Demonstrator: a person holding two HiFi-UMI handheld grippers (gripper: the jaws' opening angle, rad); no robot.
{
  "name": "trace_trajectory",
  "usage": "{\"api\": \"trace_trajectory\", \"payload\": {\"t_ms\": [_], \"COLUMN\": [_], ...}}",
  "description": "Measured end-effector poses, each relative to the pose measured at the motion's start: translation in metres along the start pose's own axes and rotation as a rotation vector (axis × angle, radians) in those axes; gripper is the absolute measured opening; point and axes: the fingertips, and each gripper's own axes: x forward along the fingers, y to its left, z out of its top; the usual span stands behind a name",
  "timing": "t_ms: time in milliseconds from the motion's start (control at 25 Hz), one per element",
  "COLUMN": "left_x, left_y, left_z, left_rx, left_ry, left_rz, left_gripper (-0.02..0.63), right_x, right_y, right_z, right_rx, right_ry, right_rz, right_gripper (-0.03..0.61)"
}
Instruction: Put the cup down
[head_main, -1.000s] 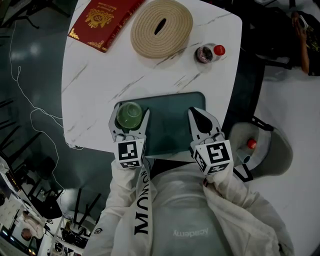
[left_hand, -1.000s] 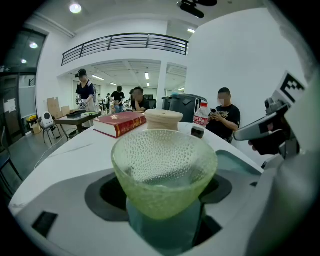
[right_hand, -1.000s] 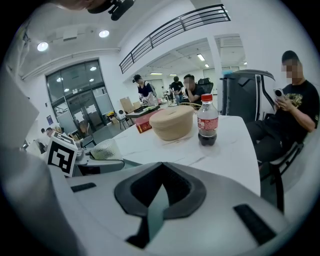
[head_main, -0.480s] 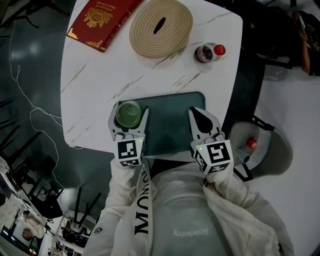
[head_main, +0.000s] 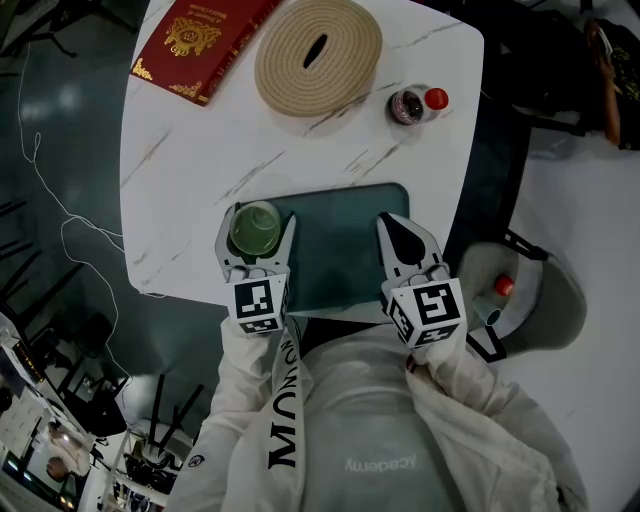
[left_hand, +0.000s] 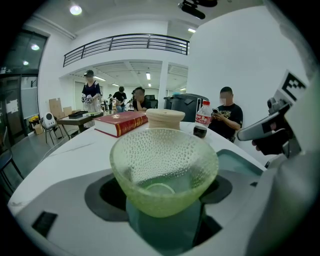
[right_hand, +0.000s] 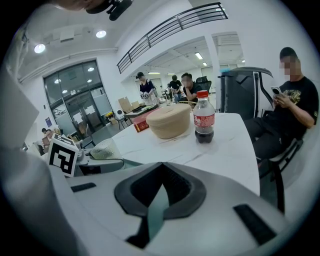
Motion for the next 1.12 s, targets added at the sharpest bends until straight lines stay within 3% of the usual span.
{"api": "trace_trajectory", "payload": {"t_ms": [1120], "left_x": [-0.004], "left_y": [-0.001], "left_z": [-0.009], "left_rx": [-0.008], "left_ry": [0.084], "left_rz": [0.02], "left_gripper": [0.396], "right_x": [-0.013], "right_y": [-0.002], "right_z": [-0.002], "right_rx": [0.008], "right_ry": [-0.016], "right_rz": [-0.005], "right_gripper": [0.005]}}
